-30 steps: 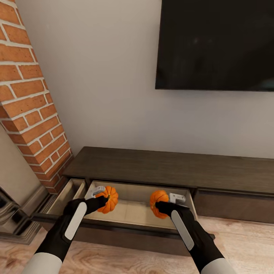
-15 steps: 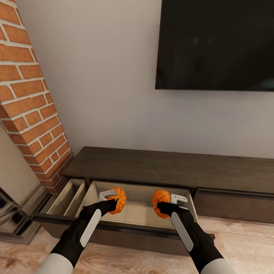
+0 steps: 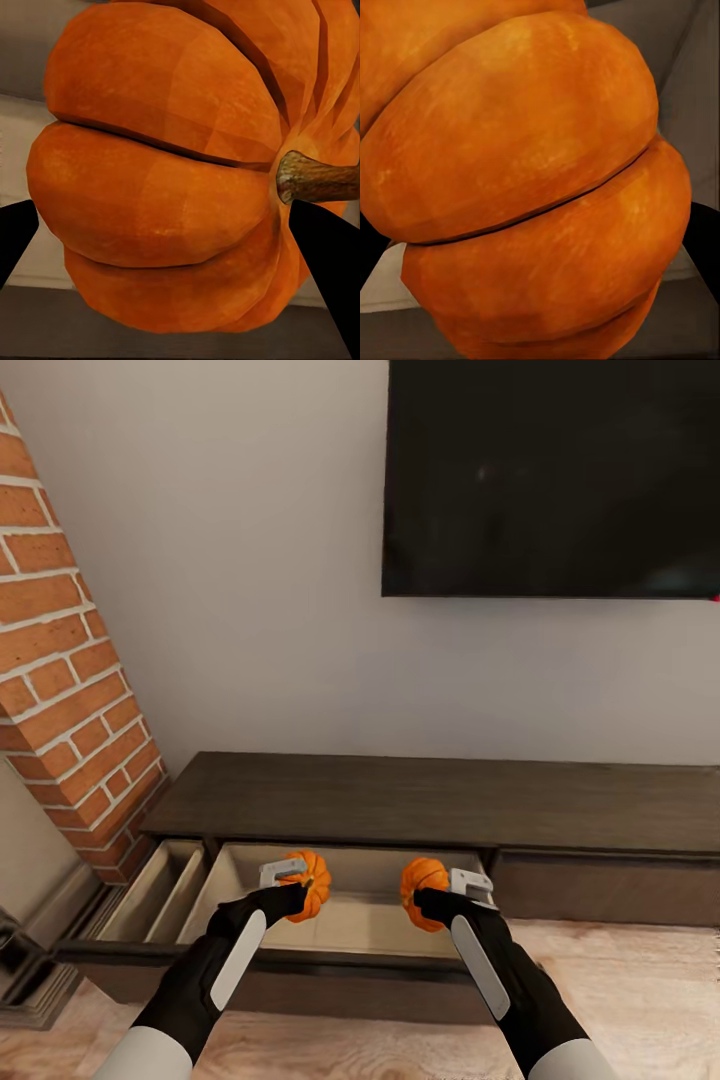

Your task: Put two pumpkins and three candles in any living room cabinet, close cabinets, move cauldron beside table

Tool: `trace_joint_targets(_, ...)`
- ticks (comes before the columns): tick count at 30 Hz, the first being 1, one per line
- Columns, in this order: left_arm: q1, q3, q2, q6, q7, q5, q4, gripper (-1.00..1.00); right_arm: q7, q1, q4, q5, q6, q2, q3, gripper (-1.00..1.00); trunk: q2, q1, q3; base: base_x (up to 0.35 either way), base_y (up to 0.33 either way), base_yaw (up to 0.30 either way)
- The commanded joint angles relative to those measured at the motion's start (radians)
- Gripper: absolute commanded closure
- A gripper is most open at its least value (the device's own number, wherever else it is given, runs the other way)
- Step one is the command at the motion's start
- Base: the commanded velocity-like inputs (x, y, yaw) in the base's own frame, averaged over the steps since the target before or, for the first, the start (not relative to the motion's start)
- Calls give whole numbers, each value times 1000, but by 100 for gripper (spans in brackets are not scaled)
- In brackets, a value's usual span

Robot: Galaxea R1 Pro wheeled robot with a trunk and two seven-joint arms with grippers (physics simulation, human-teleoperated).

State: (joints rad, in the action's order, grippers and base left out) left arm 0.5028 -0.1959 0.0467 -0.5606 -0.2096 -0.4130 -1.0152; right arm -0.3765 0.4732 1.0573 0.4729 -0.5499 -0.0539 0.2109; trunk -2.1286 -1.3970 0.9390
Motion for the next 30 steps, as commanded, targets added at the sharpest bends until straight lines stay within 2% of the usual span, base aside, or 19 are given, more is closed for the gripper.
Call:
trace_joint_targets(1, 0, -2, -1, -4, -11, -7, -2, 100, -10, 1, 1, 12, -1, 0, 2, 100, 0, 0, 1, 0, 109, -135)
trace_joint_targets(7, 0, 3, -3, -3, -11, -7, -2, 100, -12, 1, 1, 13, -1, 0, 4, 100, 0, 0, 0, 37, 150, -34)
trace_joint_targets(30, 0, -7, -5, -2, -10, -6, -2, 100, -13, 1, 1, 13, -1, 0, 5, 100, 0, 0, 0, 74, 9, 0)
